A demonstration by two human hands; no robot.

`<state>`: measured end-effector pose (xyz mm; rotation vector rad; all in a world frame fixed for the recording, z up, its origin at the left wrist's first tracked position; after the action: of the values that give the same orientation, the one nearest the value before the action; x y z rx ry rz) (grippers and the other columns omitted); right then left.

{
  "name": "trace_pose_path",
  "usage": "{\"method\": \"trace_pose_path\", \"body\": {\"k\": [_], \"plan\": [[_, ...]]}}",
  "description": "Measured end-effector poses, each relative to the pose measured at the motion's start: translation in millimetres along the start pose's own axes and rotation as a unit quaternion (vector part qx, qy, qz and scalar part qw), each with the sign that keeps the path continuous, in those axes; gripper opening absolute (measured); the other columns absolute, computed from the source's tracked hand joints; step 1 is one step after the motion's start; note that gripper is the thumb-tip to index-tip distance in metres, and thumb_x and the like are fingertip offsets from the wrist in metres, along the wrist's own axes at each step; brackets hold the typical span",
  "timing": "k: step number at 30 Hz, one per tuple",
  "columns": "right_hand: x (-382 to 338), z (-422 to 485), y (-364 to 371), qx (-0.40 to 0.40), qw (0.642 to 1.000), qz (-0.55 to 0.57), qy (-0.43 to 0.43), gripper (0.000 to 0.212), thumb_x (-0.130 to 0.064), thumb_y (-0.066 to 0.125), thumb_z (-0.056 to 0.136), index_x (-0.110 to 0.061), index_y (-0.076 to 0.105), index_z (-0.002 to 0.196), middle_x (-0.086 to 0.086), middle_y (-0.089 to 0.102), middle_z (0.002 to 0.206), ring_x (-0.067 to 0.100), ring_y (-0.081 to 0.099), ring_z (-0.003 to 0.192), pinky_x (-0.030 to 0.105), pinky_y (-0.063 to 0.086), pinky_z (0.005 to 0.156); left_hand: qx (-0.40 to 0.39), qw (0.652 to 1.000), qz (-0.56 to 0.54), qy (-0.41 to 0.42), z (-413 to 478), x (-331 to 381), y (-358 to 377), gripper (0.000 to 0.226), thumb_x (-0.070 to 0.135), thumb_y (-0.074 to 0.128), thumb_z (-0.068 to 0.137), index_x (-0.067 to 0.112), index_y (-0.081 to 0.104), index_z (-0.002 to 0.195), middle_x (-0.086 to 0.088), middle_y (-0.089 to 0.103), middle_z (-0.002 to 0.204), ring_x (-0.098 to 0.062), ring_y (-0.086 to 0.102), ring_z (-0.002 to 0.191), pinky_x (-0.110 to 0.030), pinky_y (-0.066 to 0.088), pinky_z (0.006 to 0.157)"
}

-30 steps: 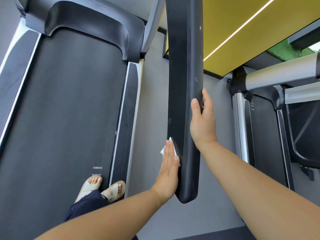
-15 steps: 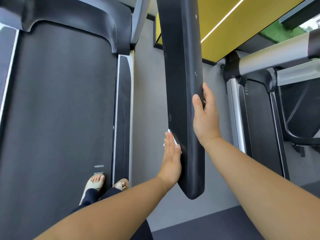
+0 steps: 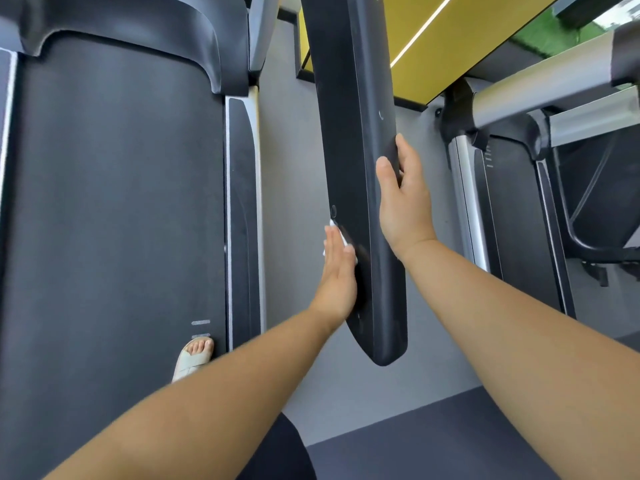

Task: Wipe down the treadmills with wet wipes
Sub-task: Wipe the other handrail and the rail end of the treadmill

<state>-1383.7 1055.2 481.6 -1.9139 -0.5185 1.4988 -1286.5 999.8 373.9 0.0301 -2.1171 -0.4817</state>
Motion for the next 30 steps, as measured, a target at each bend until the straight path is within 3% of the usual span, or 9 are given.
{"method": "trace_pose_path", "body": {"k": [5,9,14,19,25,30], "plan": [[0.3,-1.0,-0.3,-0.003,1.000,-0.015,-0.001,0.049,-0.037,0.038,0.101,-0.027,0.027,0.148,-0.012,0.032,0.152,0.005,0.030,0.138,0.019,0.024,0.108,-0.033,0.999,0.009,0.024,-21.1,-13.4,6.1,0.063,0.071,0.014,0.084,0.057,-0.021,0.134,0.031,-0.019,0.151,0.000,-0.014,0.143,-0.043,0.001,0.120],[5.1,-17.0,0.0,-0.029,0.999,-0.038,0.009,0.051,-0.037,0.031,0.103,-0.029,0.017,0.151,-0.011,0.025,0.155,0.007,0.028,0.139,0.018,0.020,0.100,-0.049,0.998,0.024,0.028,-55.2,-35.5,16.9,0.062,0.064,0.013,0.090,0.047,-0.022,0.139,0.032,-0.026,0.148,0.007,-0.022,0.138,-0.041,-0.002,0.120],[26.6,-61.2,-6.1,-0.071,0.996,-0.053,-0.011,0.054,-0.031,0.033,0.103,-0.028,0.011,0.152,-0.012,0.015,0.157,0.001,0.015,0.141,0.012,0.013,0.103,-0.042,0.998,0.046,0.033,-28.2,-13.8,3.7,0.061,0.057,0.013,0.097,0.040,-0.021,0.144,0.026,-0.025,0.151,0.001,-0.022,0.140,-0.042,-0.003,0.120],[33.7,-75.2,-5.9,-0.023,0.997,-0.070,-0.021,0.050,-0.031,0.033,0.103,-0.029,0.017,0.151,-0.013,0.021,0.155,-0.001,0.021,0.139,0.007,0.017,0.097,-0.055,0.995,0.071,0.051,-46.3,-24.6,4.3,0.055,0.040,0.015,0.104,0.033,-0.020,0.146,0.022,-0.025,0.152,0.000,-0.021,0.141,-0.036,-0.004,0.120],[36.6,-74.0,-5.8,-0.013,0.998,-0.063,-0.028,0.050,-0.030,0.035,0.103,-0.028,0.021,0.150,-0.013,0.026,0.153,-0.004,0.022,0.136,-0.005,0.015,0.089,-0.029,0.997,0.052,0.042,-38.7,-20.3,9.5,0.054,0.041,0.012,0.103,0.033,-0.022,0.144,0.022,-0.029,0.150,-0.001,-0.026,0.139,-0.036,-0.009,0.119],[38.6,-73.5,-5.8,-0.015,0.998,-0.054,-0.030,0.049,-0.030,0.036,0.103,-0.028,0.021,0.150,-0.015,0.027,0.151,-0.020,0.019,0.119,-0.010,0.015,0.085,-0.043,0.996,0.047,0.058,-37.3,-24.4,6.9,0.055,0.041,0.014,0.103,0.033,-0.022,0.145,0.020,-0.029,0.151,-0.001,-0.024,0.140,-0.037,-0.006,0.119]]}}
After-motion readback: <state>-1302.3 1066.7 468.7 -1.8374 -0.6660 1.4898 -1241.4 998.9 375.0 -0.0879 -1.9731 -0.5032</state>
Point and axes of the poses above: each hand's wrist, its own z-axis towards the middle knuckle, its own y-axis out of the palm, x = y × z, the point moved 4 cm from there along z, towards the middle knuckle
